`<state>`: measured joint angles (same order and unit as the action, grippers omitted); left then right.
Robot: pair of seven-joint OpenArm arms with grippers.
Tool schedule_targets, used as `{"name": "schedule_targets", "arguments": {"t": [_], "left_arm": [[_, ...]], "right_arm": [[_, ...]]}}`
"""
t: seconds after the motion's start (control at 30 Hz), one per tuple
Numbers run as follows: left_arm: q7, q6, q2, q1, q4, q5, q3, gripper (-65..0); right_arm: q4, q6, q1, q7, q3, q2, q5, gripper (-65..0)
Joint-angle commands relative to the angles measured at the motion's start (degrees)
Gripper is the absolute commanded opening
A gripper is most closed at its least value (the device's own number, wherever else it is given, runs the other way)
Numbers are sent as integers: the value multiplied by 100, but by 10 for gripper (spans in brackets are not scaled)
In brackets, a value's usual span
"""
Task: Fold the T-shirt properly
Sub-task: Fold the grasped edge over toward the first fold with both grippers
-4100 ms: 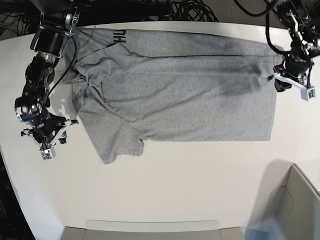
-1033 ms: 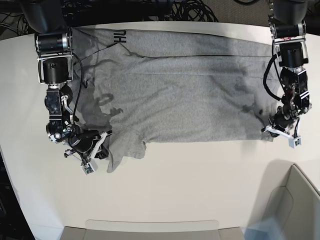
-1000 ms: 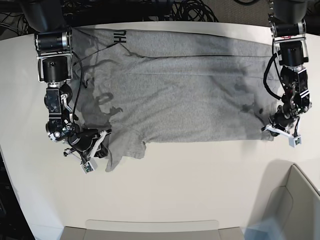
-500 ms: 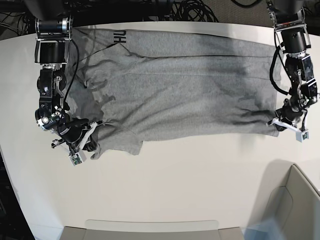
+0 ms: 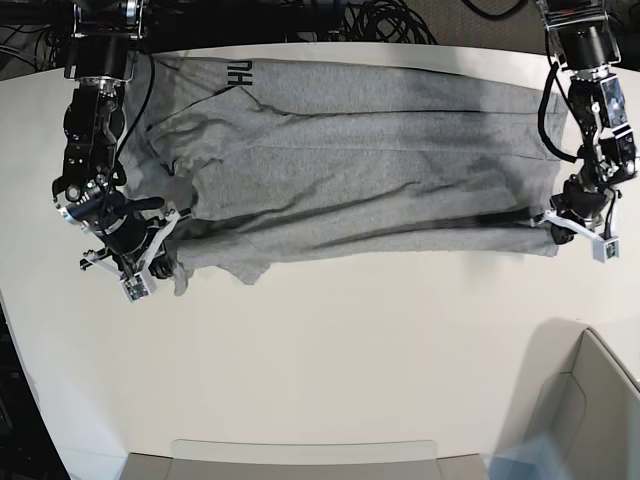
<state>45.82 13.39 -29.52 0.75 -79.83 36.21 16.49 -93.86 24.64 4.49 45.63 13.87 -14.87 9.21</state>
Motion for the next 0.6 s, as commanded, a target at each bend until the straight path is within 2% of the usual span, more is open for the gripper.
{"name": "schedule_targets", "arguments": {"t": [0.0,0.23,0.57], "left_arm": [[73,-7,-138,8,-179,15,166,-650],[723,-7,-130,-344,-909,32,536,-650],[767,-7,-138,-941,-1182,32,536,-650]], "right_arm": [[-192,19,30,-119,51,-64,59,-650],[-745,19,-541,-119,174,-64,85,-650],[-1616,19,-1368,-110,288,-64,85,-650]]}}
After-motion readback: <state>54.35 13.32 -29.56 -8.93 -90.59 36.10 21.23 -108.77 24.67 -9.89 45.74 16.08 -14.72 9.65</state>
